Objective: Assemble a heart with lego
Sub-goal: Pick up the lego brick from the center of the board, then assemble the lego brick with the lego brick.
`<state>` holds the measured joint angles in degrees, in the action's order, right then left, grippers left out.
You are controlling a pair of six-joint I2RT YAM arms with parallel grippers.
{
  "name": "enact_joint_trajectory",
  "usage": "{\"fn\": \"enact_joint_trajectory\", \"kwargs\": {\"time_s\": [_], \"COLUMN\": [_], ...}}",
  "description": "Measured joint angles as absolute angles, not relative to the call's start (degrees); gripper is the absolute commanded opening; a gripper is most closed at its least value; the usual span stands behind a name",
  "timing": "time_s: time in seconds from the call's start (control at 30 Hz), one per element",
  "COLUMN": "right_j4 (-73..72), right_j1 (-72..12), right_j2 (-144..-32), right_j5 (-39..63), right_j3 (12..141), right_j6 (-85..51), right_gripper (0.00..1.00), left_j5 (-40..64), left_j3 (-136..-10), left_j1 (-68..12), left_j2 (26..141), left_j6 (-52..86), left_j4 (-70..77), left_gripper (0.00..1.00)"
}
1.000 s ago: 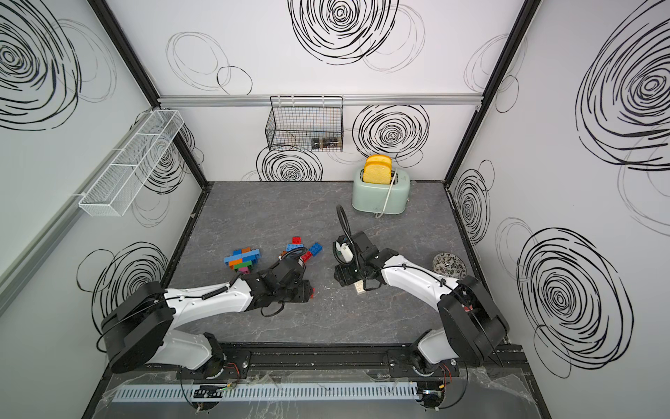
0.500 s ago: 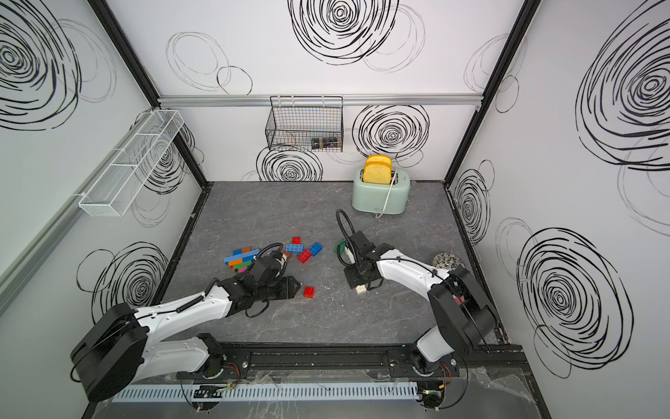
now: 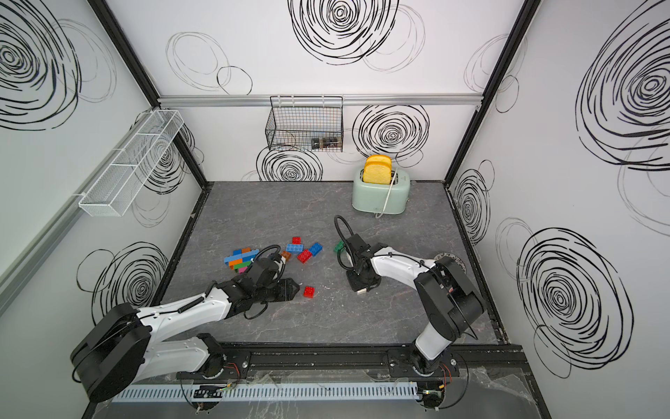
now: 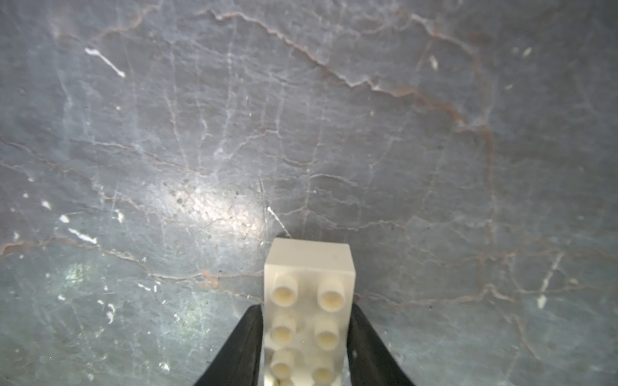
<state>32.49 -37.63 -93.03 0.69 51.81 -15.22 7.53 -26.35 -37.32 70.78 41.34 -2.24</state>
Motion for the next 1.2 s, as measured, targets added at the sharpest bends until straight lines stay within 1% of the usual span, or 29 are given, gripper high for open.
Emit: {"fn": "enact_joint_trajectory", "kwargs": {"time_s": [0.13, 0.4, 0.67, 0.83, 0.97, 1.2], "right_j4": [32.53, 33.39, 33.34, 33.3, 33.5, 34.68], "right_j1": [-38.57, -42.35, -51.35, -56.31, -58.98, -60.8], "right_j2": [-93.86, -95.09, -96.03, -100.42, -104.66, -106.94], "right_j5": [0.45, -0.43, -0.25, -0.05, -0.25, -0.89], "right_j3": [52.82, 55.88, 63.42, 67.99, 70.7, 73.69], "right_j6": [-15.07, -13.41, -5.39, 0.56, 3.92, 8.16], "right_gripper": [0.35, 0.31, 0.3, 0.29, 0.29, 0.29], "left_j5": [7.75, 8.54, 8.99, 9.21, 9.58, 10.39], "left_j3": [-25.98, -24.64, -22.09, -20.1, -18.65, -17.87], "left_j1": [-37.3, -34.22, -29.41, -27.49, -27.2, -27.03], "left_j2": [70.85, 70.32, 63.88, 60.47, 59.11, 58.48], "left_j6": [41.34, 41.25, 41.21, 41.58, 42.02, 42.46], "left_j4": [-1.54, -1.32, -1.67, -1.58, -1.63, -1.56], "left_gripper": [0.57, 0.57, 0.57, 0.57, 0.57, 0.57]}}
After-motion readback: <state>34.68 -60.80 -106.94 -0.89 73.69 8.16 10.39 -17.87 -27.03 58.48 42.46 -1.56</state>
